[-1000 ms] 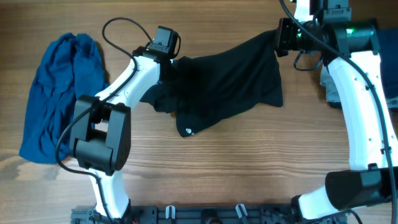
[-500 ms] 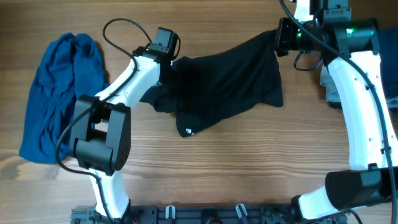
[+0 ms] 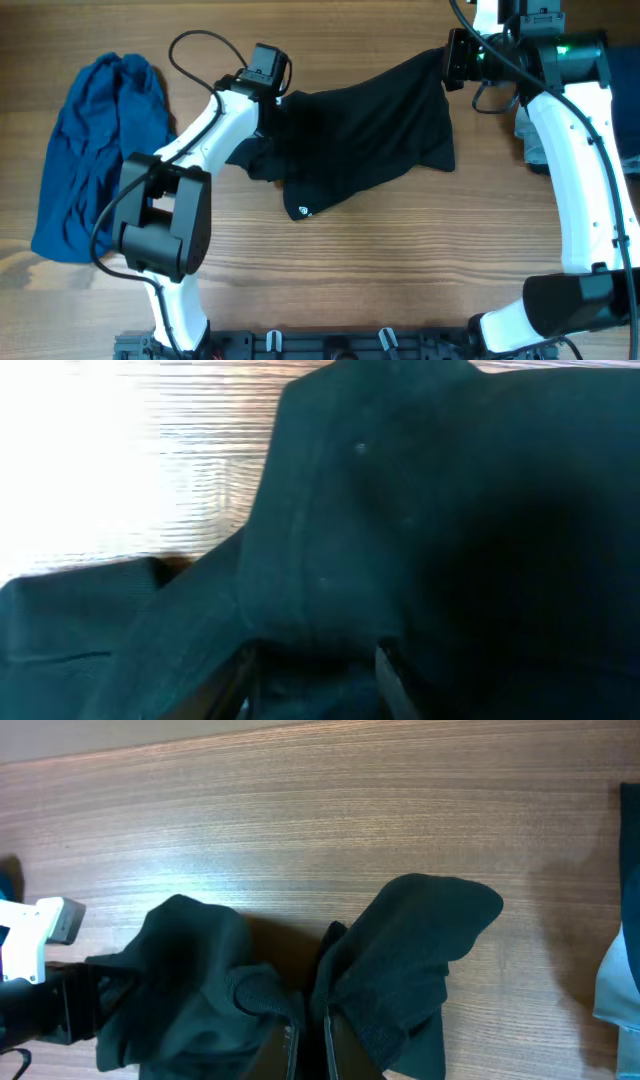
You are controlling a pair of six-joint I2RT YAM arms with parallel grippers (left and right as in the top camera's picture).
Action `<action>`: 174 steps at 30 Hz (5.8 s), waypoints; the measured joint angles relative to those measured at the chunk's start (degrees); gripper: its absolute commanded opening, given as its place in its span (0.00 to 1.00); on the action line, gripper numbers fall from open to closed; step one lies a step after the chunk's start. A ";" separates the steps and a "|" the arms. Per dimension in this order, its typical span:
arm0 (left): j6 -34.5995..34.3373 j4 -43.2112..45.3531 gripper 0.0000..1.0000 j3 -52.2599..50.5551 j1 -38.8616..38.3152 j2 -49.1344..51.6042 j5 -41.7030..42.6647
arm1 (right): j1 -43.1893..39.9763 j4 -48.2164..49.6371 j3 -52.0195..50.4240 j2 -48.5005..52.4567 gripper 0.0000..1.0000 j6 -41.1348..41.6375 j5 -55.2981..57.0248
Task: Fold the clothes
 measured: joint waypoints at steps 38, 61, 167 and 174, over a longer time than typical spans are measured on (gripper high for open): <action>0.61 -1.09 0.04 0.02 -0.63 3.61 -3.30 | 0.00 -0.02 0.00 0.00 0.04 0.00 0.85; 0.61 -1.66 0.04 5.31 3.26 -14.53 -5.03 | 0.00 -0.07 0.00 0.00 0.04 0.00 0.87; 1.09 -1.99 0.04 6.40 7.15 -34.14 -10.29 | -1.77 -1.25 2.99 -9.33 0.04 -1.27 2.40; 2.38 -1.51 0.04 9.68 6.97 -43.04 -12.28 | -1.75 -3.23 6.08 -16.31 0.04 -2.54 2.38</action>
